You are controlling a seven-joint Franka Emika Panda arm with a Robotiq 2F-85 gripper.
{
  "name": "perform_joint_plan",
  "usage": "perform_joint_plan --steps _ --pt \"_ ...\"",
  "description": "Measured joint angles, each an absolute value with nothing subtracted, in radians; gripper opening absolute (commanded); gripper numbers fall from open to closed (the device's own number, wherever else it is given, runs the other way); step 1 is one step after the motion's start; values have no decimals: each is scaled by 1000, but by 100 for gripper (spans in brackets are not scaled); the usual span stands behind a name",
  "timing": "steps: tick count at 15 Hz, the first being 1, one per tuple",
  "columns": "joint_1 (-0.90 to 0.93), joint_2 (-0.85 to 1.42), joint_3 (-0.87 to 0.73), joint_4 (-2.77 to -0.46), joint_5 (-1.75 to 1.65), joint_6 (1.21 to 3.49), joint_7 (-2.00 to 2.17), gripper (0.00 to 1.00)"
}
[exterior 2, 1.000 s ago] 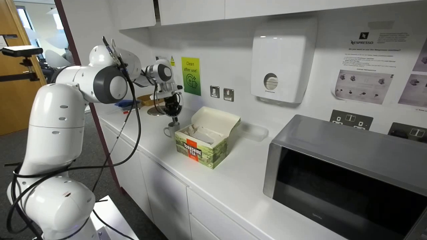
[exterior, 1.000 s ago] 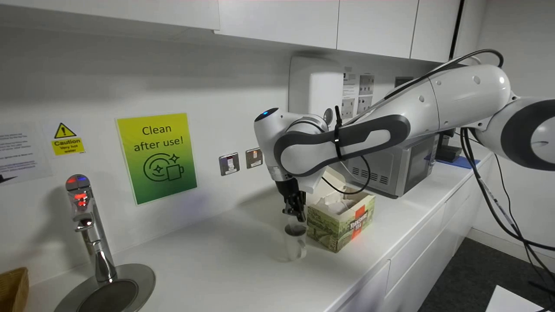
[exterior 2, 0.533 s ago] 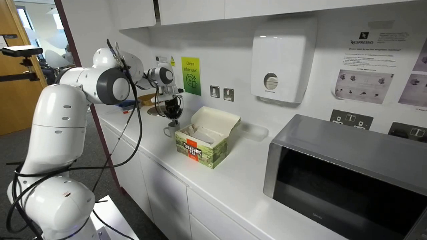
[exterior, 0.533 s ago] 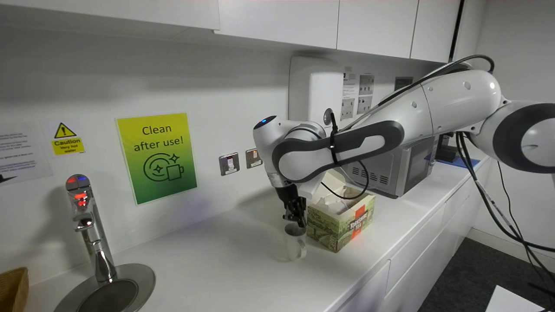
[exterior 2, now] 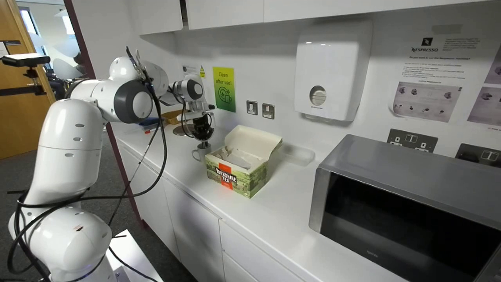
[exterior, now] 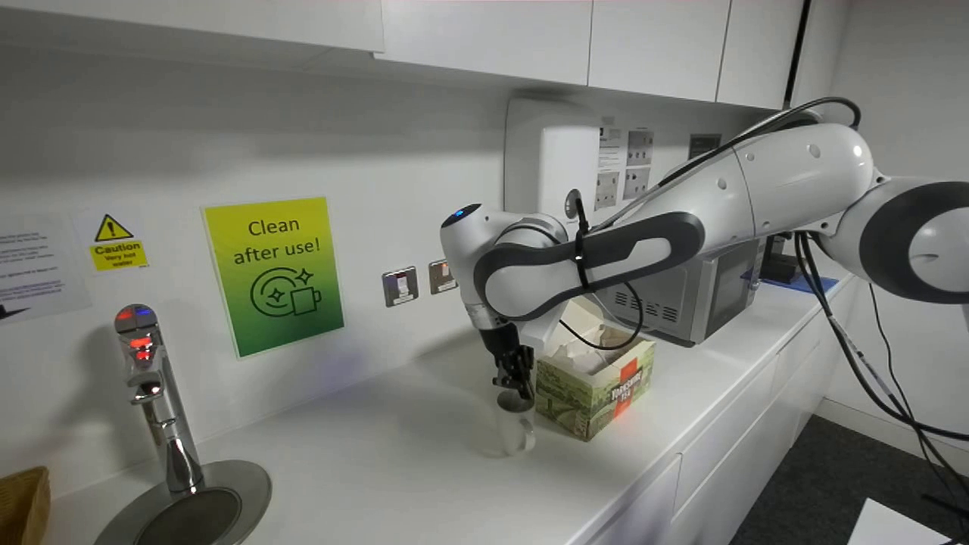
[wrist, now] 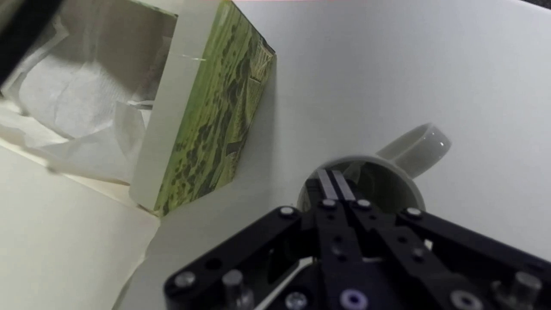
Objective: Remove the teabag from the green box and put it in the white mug on the left
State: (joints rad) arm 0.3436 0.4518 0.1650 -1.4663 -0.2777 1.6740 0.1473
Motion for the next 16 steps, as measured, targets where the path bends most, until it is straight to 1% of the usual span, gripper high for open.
perform_joint_plan --steps 5,6,7,8,10,12,16 --pt "352 431 174 -1466 -278 1674 147 0" --pt "353 426 177 -1466 -278 1674 147 26" --pt "353 423 180 -1466 -278 1674 147 28" --pt "353 420 182 -1466 -278 1675 147 34" --pt "354 414 185 -1466 -278 1675 147 51" --pt "353 408 185 -1466 -278 1675 147 64" --pt "351 401 184 -1466 -278 1675 147 94"
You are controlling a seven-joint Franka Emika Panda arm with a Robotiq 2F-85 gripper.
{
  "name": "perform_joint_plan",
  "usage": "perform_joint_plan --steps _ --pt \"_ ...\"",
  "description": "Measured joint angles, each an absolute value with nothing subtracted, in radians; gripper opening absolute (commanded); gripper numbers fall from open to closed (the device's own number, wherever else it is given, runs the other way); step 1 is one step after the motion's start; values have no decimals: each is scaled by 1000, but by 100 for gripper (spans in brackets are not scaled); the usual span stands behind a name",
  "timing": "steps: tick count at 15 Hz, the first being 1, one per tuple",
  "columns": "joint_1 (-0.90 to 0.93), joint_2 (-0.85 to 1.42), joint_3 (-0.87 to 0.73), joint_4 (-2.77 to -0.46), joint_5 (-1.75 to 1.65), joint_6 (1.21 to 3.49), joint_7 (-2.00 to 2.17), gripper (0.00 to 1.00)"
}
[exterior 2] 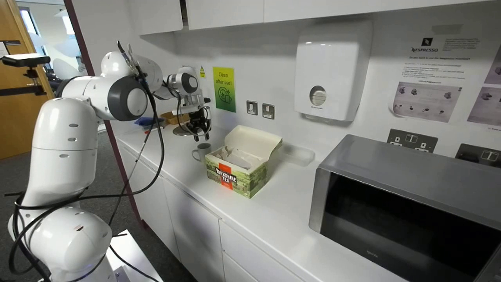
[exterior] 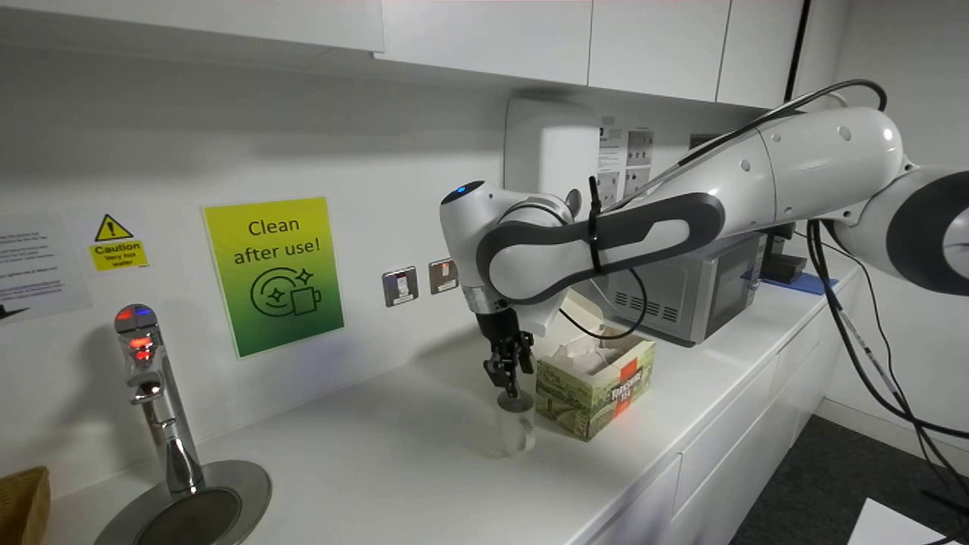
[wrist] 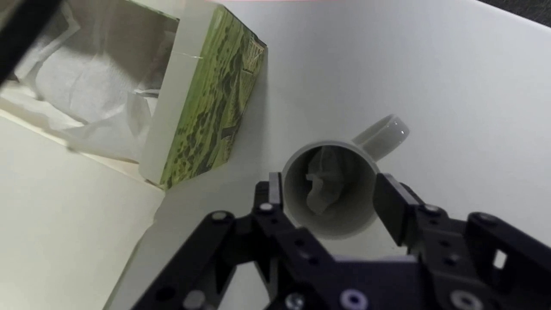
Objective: Remove the teabag from the green box and put it in the white mug on the left
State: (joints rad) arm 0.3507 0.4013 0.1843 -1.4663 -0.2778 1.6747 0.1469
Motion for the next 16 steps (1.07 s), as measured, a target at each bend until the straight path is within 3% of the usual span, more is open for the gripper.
perform_joint_plan --steps 2,9,16 --pt "350 392 183 -1467 -279 1675 147 100" --pt "334 241 183 -1530 -271 1676 147 100" --pt "187 15 135 -1773 15 1792 142 100"
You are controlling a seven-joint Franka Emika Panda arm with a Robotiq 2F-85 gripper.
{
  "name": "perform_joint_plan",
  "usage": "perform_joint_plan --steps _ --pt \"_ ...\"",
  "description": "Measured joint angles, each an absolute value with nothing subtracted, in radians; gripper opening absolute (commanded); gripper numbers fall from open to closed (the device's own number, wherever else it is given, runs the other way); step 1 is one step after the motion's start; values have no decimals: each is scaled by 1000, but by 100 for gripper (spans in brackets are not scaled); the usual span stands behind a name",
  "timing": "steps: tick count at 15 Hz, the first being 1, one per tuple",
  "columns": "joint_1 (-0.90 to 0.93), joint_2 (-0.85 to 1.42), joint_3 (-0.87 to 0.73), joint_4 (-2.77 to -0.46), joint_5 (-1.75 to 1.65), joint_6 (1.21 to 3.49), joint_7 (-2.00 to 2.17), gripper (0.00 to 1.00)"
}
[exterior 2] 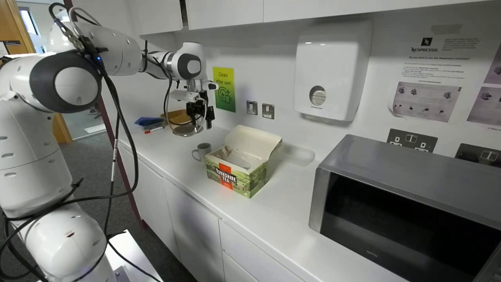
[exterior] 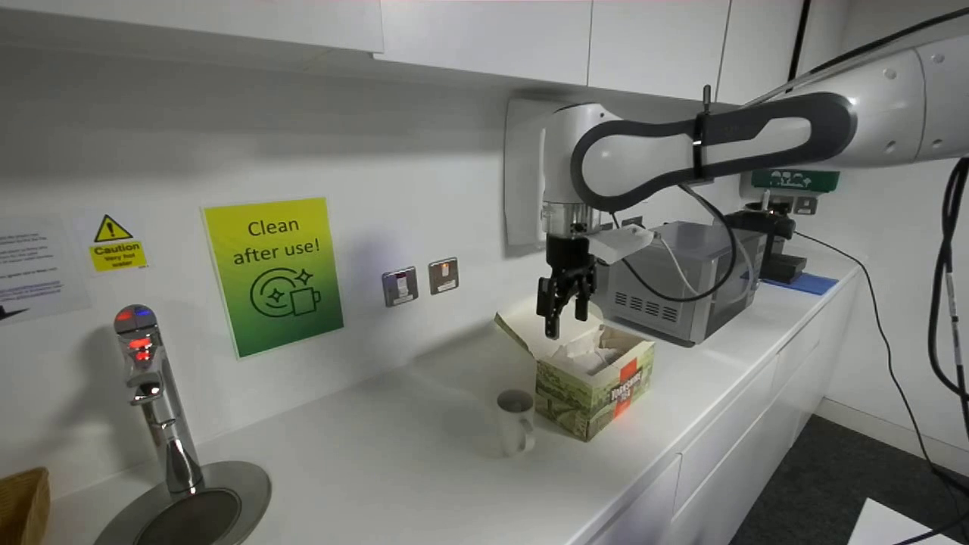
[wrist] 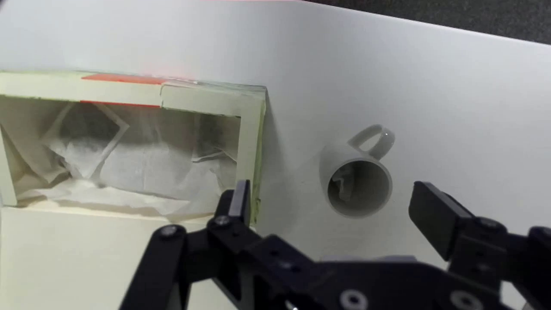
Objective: Remove the teabag from the green box and put it in the white mug on the left
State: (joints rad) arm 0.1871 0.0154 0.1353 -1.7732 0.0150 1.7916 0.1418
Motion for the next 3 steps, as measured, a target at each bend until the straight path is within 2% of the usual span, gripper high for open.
perform_joint_plan --steps 3 --pt "157 -44 117 -1857 49 1836 141 100"
